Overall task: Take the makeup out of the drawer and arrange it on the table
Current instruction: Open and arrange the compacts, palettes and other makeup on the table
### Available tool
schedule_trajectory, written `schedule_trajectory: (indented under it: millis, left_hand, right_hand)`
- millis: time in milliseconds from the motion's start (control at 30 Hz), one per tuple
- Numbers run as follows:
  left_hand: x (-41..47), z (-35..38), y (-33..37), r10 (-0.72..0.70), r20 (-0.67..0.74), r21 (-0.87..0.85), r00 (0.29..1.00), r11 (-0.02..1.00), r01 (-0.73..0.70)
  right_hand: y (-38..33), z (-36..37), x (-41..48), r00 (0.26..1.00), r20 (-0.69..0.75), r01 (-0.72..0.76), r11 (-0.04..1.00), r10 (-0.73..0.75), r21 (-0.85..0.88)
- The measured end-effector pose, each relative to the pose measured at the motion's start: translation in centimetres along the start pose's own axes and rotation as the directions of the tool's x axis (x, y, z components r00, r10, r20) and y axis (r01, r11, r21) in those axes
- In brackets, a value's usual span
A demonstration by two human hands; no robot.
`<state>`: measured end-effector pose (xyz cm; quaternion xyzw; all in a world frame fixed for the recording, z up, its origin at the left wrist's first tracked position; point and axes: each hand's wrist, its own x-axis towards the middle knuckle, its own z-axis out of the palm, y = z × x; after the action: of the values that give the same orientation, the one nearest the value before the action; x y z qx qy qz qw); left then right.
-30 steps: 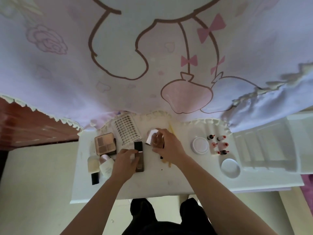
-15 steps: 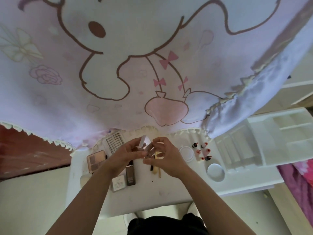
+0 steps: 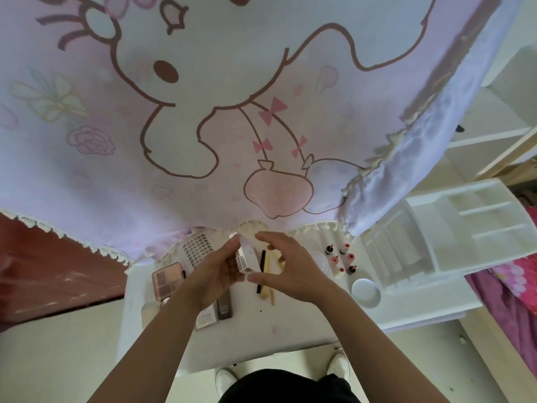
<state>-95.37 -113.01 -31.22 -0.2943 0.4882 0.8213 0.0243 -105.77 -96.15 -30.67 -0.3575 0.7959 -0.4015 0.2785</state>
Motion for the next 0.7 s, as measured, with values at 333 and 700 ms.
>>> schedule_trajectory:
  millis: [333,700]
  left_hand:
    - [-1.2,0.3,-0.7,-0.041,0.05,0.037,0.998,0.999,0.04]
    - [-1.8,0.3,-0.6,0.002,0.06,0.049,0.998,0.999,-0.005]
  right_hand:
    - [-1.9,-1.8,-0.3,0.976,0.186,0.128,0.988,-0.11,-0.086]
    - [-0.4,-0.2,-1.1,0.991,0.13,0.018,0.999,-0.021,0.028]
